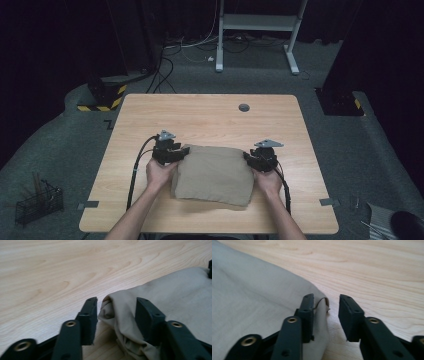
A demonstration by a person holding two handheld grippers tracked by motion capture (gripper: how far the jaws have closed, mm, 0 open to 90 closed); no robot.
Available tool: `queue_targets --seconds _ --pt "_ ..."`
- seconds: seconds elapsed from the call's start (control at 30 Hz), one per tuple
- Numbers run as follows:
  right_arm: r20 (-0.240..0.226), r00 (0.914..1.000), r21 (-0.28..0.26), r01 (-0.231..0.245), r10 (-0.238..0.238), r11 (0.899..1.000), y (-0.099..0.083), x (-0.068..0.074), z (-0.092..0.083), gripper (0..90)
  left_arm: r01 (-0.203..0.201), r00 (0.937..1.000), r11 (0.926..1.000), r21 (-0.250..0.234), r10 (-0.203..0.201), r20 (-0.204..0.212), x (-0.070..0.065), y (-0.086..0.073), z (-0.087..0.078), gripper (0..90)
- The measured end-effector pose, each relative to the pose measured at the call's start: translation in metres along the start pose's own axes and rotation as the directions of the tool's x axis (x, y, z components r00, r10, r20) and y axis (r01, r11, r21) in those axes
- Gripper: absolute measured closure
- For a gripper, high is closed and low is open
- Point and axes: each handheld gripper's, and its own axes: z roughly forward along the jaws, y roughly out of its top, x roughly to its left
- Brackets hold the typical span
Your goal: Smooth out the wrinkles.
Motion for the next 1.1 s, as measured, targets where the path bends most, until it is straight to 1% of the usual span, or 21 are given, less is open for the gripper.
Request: queue_targets --seconds 0.03,0.07,0.13,0.23,0.27,0.37,0.43,0.47,0.53,0.63,0.7,0.77,0.83,0.87,0.93,1.0,1.07,1.1 --pt "0.0 1.0 -0.012 0.0 0.0 1.0 0.001 -0.001 -0.003 62.1 0.005 1.0 0.9999 -0.013 -0.005 -0.001 -0.001 0.001 -0.004 47.8" --pt "0.003 1.0 -0.023 -0.002 0.002 1.0 0.002 0.0 -0.007 61.4 0.001 1.0 0.9996 -0.027 -0.001 -0.004 -0.001 0.002 -0.009 46.3" --pt "0.006 1.0 -0.049 0.005 -0.005 0.999 0.004 0.0 -0.015 60.1 -0.002 1.0 0.9987 -0.051 0.003 0.007 -0.004 0.003 -0.018 44.0" --pt "-0.006 1.0 -0.076 0.006 -0.006 0.997 0.004 0.004 -0.026 59.0 -0.026 0.9993 0.9969 -0.074 0.028 0.024 -0.012 0.001 -0.029 42.0" --pt "-0.013 0.9998 -0.089 0.012 -0.013 0.996 0.004 0.006 -0.029 59.0 -0.03 0.999 0.9966 -0.077 0.032 0.032 -0.015 0.0 -0.031 41.6" --pt "-0.043 0.9985 -0.102 0.029 -0.033 0.994 -0.002 0.015 -0.036 58.7 -0.063 0.9956 0.9947 -0.082 0.068 0.065 -0.028 -0.008 -0.038 41.4" --pt "-0.064 0.9966 -0.102 0.045 -0.051 0.994 -0.007 0.019 -0.038 58.3 -0.091 0.9928 0.9936 -0.067 0.095 0.072 -0.035 -0.014 -0.038 41.2" --pt "-0.075 0.9957 -0.097 0.047 -0.054 0.994 -0.01 0.022 -0.038 58.2 -0.098 0.992 0.9935 -0.057 0.102 0.074 -0.038 -0.018 -0.037 41.2" --pt "-0.086 0.9945 -0.076 0.053 -0.059 0.996 -0.017 0.025 -0.037 57.6 -0.095 0.9919 0.9945 -0.044 0.098 0.08 -0.041 -0.027 -0.035 41.2" --pt "-0.098 0.9934 -0.044 0.056 -0.06 0.997 -0.03 0.027 -0.033 57.2 -0.09 0.9925 0.9957 -0.021 0.091 0.081 -0.041 -0.038 -0.031 41.6" --pt "-0.1 0.994 -0.019 0.042 -0.044 0.999 -0.037 0.027 -0.03 56.8 -0.073 0.9936 0.9973 -0.003 0.073 0.085 -0.038 -0.043 -0.026 41.6" --pt "-0.1 0.9942 0.0 0.04 -0.039 0.999 -0.04 0.027 -0.025 56.7 -0.049 0.9942 0.9988 0.003 0.048 0.096 -0.034 -0.044 -0.021 41.2" --pt "-0.091 0.995 0.001 0.041 -0.041 0.999 -0.039 0.026 -0.02 56.8 -0.044 0.9949 0.999 0.0 0.044 0.09 -0.033 -0.043 -0.017 40.8" --pt "-0.086 0.9954 -0.001 0.041 -0.041 0.999 -0.037 0.025 -0.018 56.7 -0.049 0.9956 0.9988 0.0 0.049 0.08 -0.031 -0.041 -0.014 40.8" --pt "-0.073 0.9967 0.0 0.035 -0.035 0.999 -0.032 0.023 -0.011 56.6 -0.046 0.9969 0.9989 -0.001 0.046 0.063 -0.028 -0.037 -0.01 40.8" --pt "-0.062 0.9977 0.005 0.028 -0.028 1.0 -0.026 0.021 -0.004 56.5 -0.037 0.9981 0.9993 -0.008 0.037 0.049 -0.025 -0.033 -0.004 40.3" --pt "-0.051 0.9982 0.009 0.031 -0.031 0.999 -0.021 0.019 0.002 56.2 -0.029 0.9987 0.9995 -0.01 0.029 0.041 -0.021 -0.029 0.0 39.3" --pt "-0.047 0.9984 0.007 0.033 -0.032 0.999 -0.019 0.018 0.005 55.9 -0.019 0.999 0.9997 -0.013 0.019 0.039 -0.02 -0.028 0.001 38.7"
